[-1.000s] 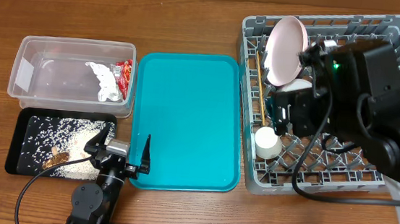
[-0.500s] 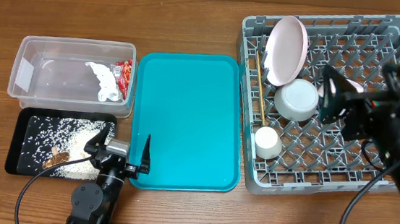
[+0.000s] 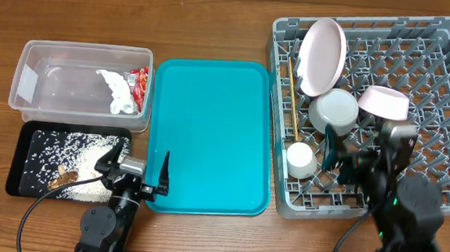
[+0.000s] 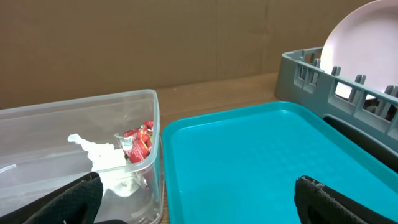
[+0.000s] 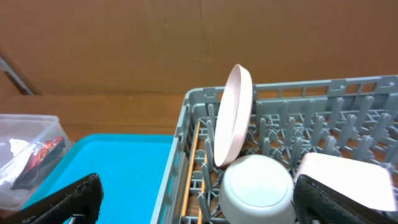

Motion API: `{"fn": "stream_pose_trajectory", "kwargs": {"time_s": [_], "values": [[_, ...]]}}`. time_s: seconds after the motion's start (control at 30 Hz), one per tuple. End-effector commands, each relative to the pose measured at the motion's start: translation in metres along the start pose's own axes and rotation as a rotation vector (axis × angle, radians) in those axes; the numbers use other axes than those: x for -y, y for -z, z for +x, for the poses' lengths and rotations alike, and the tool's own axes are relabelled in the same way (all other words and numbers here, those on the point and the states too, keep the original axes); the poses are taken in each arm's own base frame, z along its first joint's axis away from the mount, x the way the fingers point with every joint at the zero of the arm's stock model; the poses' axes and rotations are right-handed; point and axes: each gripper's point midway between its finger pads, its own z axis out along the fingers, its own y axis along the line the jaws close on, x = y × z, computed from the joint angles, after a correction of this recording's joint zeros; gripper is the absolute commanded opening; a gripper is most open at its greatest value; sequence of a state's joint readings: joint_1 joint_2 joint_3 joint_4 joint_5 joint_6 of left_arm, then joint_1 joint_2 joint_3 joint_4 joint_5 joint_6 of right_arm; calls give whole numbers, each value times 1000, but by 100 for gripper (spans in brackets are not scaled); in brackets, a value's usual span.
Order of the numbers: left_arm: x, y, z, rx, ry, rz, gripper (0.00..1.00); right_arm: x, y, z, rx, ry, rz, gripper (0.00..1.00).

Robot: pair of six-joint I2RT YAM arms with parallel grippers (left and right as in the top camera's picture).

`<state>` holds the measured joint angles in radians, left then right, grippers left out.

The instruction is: Sort waste into correct bins and load items into the dishwasher

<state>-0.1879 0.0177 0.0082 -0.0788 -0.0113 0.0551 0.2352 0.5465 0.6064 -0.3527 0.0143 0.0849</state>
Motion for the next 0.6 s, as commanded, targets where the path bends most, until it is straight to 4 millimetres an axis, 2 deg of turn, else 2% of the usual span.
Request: {"fn": "stream_pose_trajectory", "kwargs": {"time_s": [0.0, 0.33, 0.57], "values": [[3, 0, 0, 3, 9, 14, 100, -1, 7, 27, 26, 1, -39, 100], [3, 0, 0, 3, 9, 14, 100, 12, 15, 69, 66, 0, -13, 100], [3, 0, 0, 3, 9, 14, 100, 14, 15, 83, 151, 3, -25, 100]]}}
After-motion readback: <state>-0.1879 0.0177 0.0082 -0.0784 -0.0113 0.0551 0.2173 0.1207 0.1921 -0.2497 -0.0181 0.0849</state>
